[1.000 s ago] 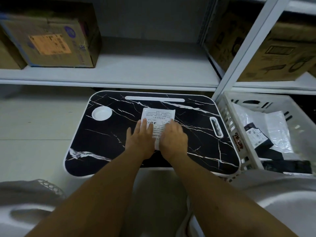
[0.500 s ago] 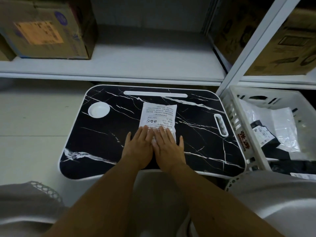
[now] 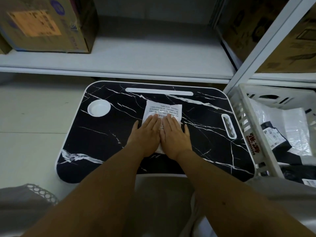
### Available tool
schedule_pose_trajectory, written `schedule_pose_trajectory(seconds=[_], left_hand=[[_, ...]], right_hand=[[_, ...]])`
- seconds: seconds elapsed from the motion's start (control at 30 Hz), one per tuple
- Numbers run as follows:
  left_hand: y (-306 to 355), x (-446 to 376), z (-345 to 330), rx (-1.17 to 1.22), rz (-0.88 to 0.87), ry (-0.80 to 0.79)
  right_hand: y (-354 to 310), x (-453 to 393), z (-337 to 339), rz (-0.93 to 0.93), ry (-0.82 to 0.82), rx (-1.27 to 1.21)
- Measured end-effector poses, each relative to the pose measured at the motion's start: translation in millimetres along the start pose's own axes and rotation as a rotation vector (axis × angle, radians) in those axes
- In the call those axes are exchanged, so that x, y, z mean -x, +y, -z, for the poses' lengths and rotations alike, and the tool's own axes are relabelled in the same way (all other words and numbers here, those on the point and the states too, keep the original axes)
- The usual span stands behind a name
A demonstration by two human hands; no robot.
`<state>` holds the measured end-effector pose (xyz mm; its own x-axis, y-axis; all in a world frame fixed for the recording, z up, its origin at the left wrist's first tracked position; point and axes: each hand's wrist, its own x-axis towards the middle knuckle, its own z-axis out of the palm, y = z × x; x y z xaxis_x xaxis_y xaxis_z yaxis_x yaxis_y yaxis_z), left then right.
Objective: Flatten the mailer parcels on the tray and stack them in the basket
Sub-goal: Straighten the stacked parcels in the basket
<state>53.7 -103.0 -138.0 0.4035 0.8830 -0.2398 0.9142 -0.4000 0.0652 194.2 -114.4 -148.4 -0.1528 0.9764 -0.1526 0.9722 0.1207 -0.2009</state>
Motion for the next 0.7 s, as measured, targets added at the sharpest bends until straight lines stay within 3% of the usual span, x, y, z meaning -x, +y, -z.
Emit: schedule_pose_trajectory(seconds=[0.17, 0.37, 0.47, 0.57, 0.7], left_hand=[[3.8, -2.8, 1.8, 0.030, 0.043, 0.071], [5.2, -34.6, 26.4, -0.165, 0.024, 0.216], [3.3, -41.6, 19.1, -0.104, 0.033, 0.148], [-2.8, -43.8, 17.2, 0.025, 0.036, 0.027], [-5.2, -47.3, 14.4, 0.082, 0.104, 0.031]], right_hand=[[-6.7, -4.2, 7.8, -0.031, 0.056, -0.014], [-9.1, -39.3, 25.4, 0.026, 0.153, 0.174], [-3.7, -46.2, 14.4, 0.022, 0.161, 0.084], [2.6, -47.8, 10.1, -0.008, 0.058, -0.048], [8.8, -49.1, 15.3, -0.055, -0.007, -0.035]])
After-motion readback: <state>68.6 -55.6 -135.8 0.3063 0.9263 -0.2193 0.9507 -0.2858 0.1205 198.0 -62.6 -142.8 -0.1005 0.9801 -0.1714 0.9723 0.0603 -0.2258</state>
